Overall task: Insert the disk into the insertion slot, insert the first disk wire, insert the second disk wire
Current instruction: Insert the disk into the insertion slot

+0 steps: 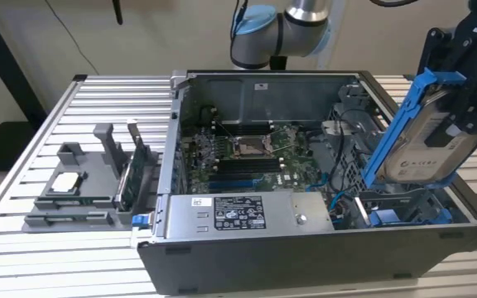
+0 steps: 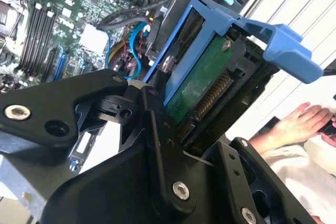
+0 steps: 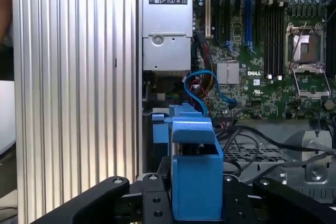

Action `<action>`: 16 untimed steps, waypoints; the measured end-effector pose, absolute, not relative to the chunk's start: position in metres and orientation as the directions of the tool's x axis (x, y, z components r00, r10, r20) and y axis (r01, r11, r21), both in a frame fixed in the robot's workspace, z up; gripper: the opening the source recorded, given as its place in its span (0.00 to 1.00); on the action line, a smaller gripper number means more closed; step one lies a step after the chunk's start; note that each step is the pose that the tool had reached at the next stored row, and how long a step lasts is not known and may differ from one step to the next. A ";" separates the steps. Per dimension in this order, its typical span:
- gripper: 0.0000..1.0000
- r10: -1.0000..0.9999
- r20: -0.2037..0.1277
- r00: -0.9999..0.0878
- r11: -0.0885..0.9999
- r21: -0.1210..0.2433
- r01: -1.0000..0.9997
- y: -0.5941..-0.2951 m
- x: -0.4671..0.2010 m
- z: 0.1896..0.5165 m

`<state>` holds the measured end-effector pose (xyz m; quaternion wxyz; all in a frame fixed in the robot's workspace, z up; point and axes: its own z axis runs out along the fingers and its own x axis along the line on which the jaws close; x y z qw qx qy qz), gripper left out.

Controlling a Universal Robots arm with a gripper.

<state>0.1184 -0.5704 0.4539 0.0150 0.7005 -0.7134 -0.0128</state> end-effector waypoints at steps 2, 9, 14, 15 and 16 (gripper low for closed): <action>0.33 -1.000 0.003 -0.018 0.018 0.039 -0.999 -0.570 0.119 0.452; 0.33 -1.000 0.003 -0.018 0.018 0.041 -0.999 -0.570 0.125 0.444; 0.33 -1.000 0.003 -0.014 0.014 0.041 -0.999 -0.570 0.126 0.440; 0.33 -1.000 0.003 -0.013 0.013 0.041 -0.999 -0.570 0.126 0.439; 0.33 -1.000 0.002 -0.013 0.013 0.041 -0.999 -0.570 0.127 0.438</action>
